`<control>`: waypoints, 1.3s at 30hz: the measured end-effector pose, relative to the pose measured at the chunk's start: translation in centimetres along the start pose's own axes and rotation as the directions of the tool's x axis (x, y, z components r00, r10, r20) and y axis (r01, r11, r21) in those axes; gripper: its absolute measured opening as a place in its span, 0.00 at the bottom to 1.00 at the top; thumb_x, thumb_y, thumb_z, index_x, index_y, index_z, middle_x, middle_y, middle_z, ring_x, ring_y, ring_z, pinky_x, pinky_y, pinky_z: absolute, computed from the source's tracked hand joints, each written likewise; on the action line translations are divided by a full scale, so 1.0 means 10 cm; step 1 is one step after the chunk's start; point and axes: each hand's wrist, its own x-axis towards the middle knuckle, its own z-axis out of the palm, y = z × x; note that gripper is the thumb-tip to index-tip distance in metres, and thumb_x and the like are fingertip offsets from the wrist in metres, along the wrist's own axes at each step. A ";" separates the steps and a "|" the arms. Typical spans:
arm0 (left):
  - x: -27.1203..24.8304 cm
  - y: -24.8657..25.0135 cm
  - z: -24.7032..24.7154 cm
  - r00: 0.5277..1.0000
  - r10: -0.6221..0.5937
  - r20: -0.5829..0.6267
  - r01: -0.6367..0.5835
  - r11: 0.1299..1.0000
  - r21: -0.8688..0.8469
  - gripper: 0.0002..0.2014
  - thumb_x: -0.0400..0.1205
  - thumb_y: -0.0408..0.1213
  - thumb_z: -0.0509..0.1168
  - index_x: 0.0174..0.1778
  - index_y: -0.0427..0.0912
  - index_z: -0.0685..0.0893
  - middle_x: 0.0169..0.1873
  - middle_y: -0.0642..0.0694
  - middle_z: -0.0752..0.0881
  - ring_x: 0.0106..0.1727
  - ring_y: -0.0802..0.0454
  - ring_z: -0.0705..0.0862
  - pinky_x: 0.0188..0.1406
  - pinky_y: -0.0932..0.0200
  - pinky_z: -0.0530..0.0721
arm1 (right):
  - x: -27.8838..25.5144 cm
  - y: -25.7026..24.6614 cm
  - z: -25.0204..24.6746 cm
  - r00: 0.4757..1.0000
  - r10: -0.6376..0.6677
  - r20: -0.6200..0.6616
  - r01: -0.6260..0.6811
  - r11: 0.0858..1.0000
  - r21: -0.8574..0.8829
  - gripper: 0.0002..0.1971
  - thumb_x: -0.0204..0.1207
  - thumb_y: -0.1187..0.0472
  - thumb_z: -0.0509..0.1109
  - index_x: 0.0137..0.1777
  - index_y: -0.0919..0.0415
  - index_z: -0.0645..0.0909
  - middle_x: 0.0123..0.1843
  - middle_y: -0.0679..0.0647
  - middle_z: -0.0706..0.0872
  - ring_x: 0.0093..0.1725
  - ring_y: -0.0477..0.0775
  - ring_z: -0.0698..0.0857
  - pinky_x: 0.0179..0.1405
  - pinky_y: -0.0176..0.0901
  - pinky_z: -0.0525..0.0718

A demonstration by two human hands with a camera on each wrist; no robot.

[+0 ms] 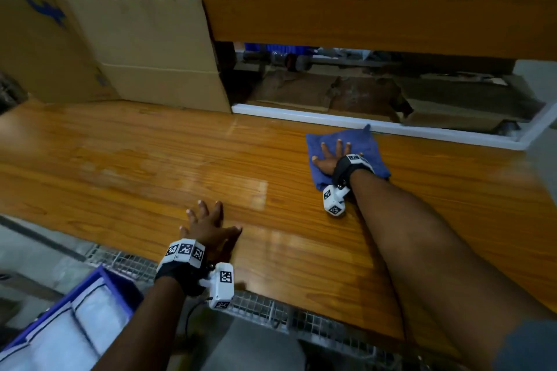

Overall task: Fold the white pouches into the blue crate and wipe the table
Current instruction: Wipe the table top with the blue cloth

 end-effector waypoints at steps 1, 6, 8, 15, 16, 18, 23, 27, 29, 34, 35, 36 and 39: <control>0.00 -0.05 0.01 1.000 0.008 -0.001 -0.008 1.000 0.012 0.50 0.75 0.71 0.64 0.87 0.60 0.45 0.86 0.44 0.34 0.86 0.33 0.35 0.81 0.27 0.46 | 0.07 -0.06 -0.01 1.000 -0.005 -0.012 0.005 1.000 0.003 0.39 0.75 0.25 0.47 0.85 0.35 0.42 0.87 0.54 0.31 0.85 0.67 0.32 0.77 0.80 0.41; -0.03 -0.14 0.04 0.999 0.039 -0.020 -0.039 0.999 0.019 0.50 0.75 0.72 0.63 0.87 0.61 0.44 0.86 0.46 0.34 0.86 0.35 0.34 0.81 0.28 0.44 | 0.16 -0.51 -0.02 0.993 -0.117 0.034 0.119 0.990 -0.071 0.41 0.74 0.24 0.46 0.85 0.35 0.39 0.86 0.50 0.30 0.85 0.63 0.32 0.77 0.78 0.40; -0.03 -0.15 0.06 0.999 0.044 -0.026 -0.043 0.999 0.017 0.49 0.75 0.72 0.62 0.87 0.62 0.44 0.86 0.47 0.33 0.86 0.36 0.34 0.81 0.28 0.42 | 0.18 -0.67 0.02 0.979 -0.191 0.069 0.197 0.975 -0.106 0.42 0.72 0.22 0.44 0.84 0.34 0.39 0.86 0.48 0.29 0.85 0.61 0.31 0.77 0.79 0.39; -0.04 -0.21 0.09 0.998 0.056 -0.017 -0.056 0.998 0.025 0.49 0.74 0.77 0.57 0.85 0.67 0.40 0.85 0.52 0.30 0.85 0.39 0.30 0.79 0.26 0.35 | 0.17 -0.37 -0.09 0.996 0.017 -0.086 -0.016 1.000 0.006 0.39 0.75 0.24 0.44 0.85 0.36 0.42 0.87 0.53 0.32 0.85 0.62 0.32 0.78 0.78 0.35; -0.04 -0.20 0.10 0.998 0.060 -0.017 -0.059 0.998 0.021 0.49 0.74 0.77 0.57 0.85 0.67 0.40 0.85 0.52 0.29 0.85 0.40 0.29 0.79 0.26 0.35 | 0.12 -0.31 -0.13 0.989 0.080 -0.122 -0.077 0.997 0.030 0.38 0.77 0.26 0.44 0.85 0.37 0.42 0.87 0.54 0.33 0.85 0.63 0.33 0.78 0.77 0.34; -0.04 -0.20 0.11 0.998 0.061 -0.023 -0.060 0.998 0.013 0.49 0.74 0.76 0.57 0.85 0.67 0.40 0.84 0.52 0.29 0.85 0.40 0.28 0.79 0.27 0.33 | 0.04 -0.28 -0.17 0.979 0.153 -0.134 -0.147 0.988 0.055 0.38 0.78 0.28 0.43 0.86 0.39 0.41 0.87 0.57 0.34 0.85 0.65 0.33 0.78 0.77 0.34; -0.04 -0.20 0.11 0.998 0.058 -0.001 -0.058 0.998 0.014 0.48 0.75 0.76 0.57 0.85 0.68 0.38 0.84 0.53 0.28 0.84 0.41 0.27 0.79 0.28 0.32 | 0.05 -0.68 -0.06 0.995 -0.002 -0.098 0.002 1.000 -0.003 0.38 0.77 0.27 0.43 0.85 0.37 0.42 0.87 0.54 0.33 0.85 0.63 0.32 0.77 0.77 0.33; -0.07 -0.19 0.10 0.998 0.065 -0.009 -0.065 0.998 0.009 0.47 0.75 0.76 0.57 0.85 0.68 0.39 0.84 0.53 0.28 0.84 0.41 0.26 0.79 0.28 0.32 | -0.07 -1.16 0.20 0.970 -0.243 0.016 0.243 0.958 -0.151 0.39 0.75 0.23 0.42 0.84 0.33 0.40 0.87 0.47 0.32 0.85 0.58 0.32 0.77 0.77 0.33; -0.08 -0.18 0.10 0.998 0.068 -0.015 -0.068 0.998 0.001 0.47 0.76 0.75 0.57 0.85 0.67 0.39 0.84 0.53 0.28 0.84 0.41 0.27 0.79 0.28 0.33 | -0.22 -1.35 0.35 0.952 -0.299 0.070 0.307 0.933 -0.188 0.40 0.74 0.22 0.42 0.84 0.33 0.40 0.87 0.46 0.31 0.85 0.57 0.31 0.76 0.77 0.33; -0.08 -0.23 0.07 0.994 0.110 -0.004 -0.110 0.993 -0.038 0.49 0.74 0.75 0.60 0.86 0.67 0.42 0.85 0.53 0.30 0.85 0.40 0.28 0.79 0.27 0.33 | -0.53 -1.32 0.49 0.944 -0.312 0.105 0.328 0.923 -0.204 0.39 0.76 0.23 0.44 0.84 0.33 0.40 0.87 0.46 0.31 0.85 0.58 0.32 0.76 0.78 0.35; -0.09 -0.25 0.06 0.992 0.127 -0.005 -0.127 0.991 -0.048 0.49 0.74 0.75 0.60 0.86 0.66 0.42 0.85 0.53 0.30 0.85 0.40 0.28 0.79 0.27 0.33 | -0.58 -1.20 0.48 0.955 -0.283 0.093 0.296 0.937 -0.187 0.39 0.75 0.22 0.43 0.84 0.33 0.39 0.87 0.46 0.30 0.86 0.58 0.32 0.76 0.79 0.36; -0.10 -0.27 0.05 0.990 0.140 -0.006 -0.140 0.989 -0.055 0.49 0.74 0.74 0.61 0.86 0.66 0.42 0.85 0.52 0.30 0.85 0.40 0.28 0.79 0.28 0.33 | -0.64 -1.07 0.46 0.969 -0.234 0.073 0.243 0.957 -0.160 0.39 0.75 0.22 0.42 0.84 0.33 0.38 0.86 0.46 0.30 0.86 0.58 0.32 0.76 0.79 0.37; -0.11 -0.34 0.05 0.984 0.175 -0.009 -0.176 0.983 -0.055 0.49 0.76 0.72 0.63 0.87 0.63 0.45 0.85 0.51 0.31 0.85 0.41 0.29 0.80 0.29 0.34 | -0.89 -0.75 0.50 0.998 -0.052 -0.026 0.050 0.996 -0.076 0.39 0.76 0.23 0.42 0.84 0.34 0.38 0.87 0.49 0.30 0.85 0.60 0.32 0.76 0.79 0.38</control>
